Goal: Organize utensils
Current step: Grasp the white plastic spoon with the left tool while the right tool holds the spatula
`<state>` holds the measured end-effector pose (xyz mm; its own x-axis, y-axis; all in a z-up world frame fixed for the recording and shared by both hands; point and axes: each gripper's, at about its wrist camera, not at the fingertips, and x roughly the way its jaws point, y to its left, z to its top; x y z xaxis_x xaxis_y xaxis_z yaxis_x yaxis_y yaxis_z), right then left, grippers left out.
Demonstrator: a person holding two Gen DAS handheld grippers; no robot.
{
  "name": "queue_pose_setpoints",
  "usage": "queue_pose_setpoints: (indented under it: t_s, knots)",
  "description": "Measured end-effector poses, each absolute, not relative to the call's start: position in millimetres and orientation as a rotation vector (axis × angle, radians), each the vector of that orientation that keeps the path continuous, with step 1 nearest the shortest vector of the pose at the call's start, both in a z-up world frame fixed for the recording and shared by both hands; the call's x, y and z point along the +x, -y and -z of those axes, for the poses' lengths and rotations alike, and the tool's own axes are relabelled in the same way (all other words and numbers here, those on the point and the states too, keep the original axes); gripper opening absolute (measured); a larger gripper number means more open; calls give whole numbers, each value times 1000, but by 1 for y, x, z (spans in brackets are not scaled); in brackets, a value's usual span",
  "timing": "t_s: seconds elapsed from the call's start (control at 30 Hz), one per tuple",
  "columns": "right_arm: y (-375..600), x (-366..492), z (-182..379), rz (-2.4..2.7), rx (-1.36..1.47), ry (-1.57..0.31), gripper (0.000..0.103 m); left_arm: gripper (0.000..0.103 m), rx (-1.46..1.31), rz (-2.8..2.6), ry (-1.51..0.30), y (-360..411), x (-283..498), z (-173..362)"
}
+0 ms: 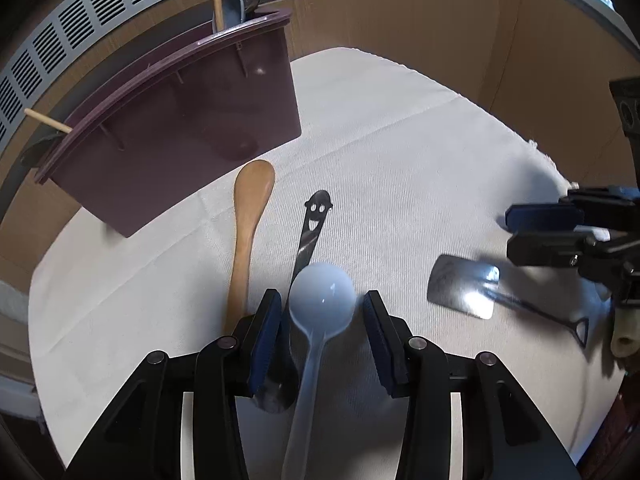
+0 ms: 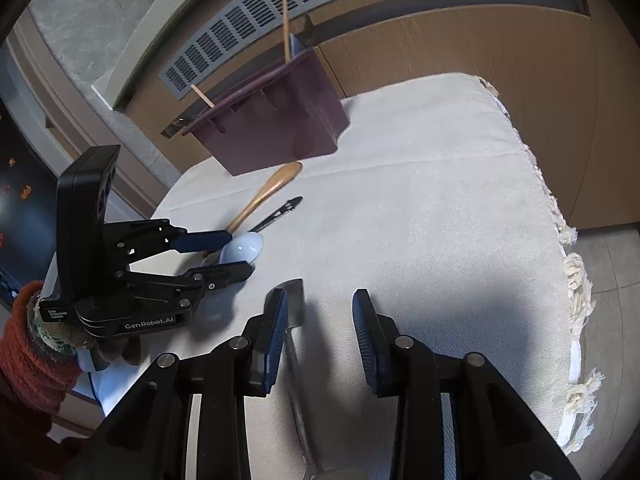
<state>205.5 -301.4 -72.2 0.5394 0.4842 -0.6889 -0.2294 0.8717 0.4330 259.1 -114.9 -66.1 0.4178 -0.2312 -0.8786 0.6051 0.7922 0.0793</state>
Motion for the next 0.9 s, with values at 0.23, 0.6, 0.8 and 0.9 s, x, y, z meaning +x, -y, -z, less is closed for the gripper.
queue_pose_setpoints:
  t_s: [0.23,0.6,0.8,0.9]
  knots:
    - [304,209,75,-394,319,-942,35,34,254,515,-1004,78,248,56]
    - [254,212,70,-386,122,-998,49,34,-123,371,-806,-8,188,19]
    - [220,211,72,-309,-107,-1023,59,34,-174,331,-824,-27,190,25]
    - [209,207,76,-283,-183,-1015,64,34,-196,332,-830,-29,191,30]
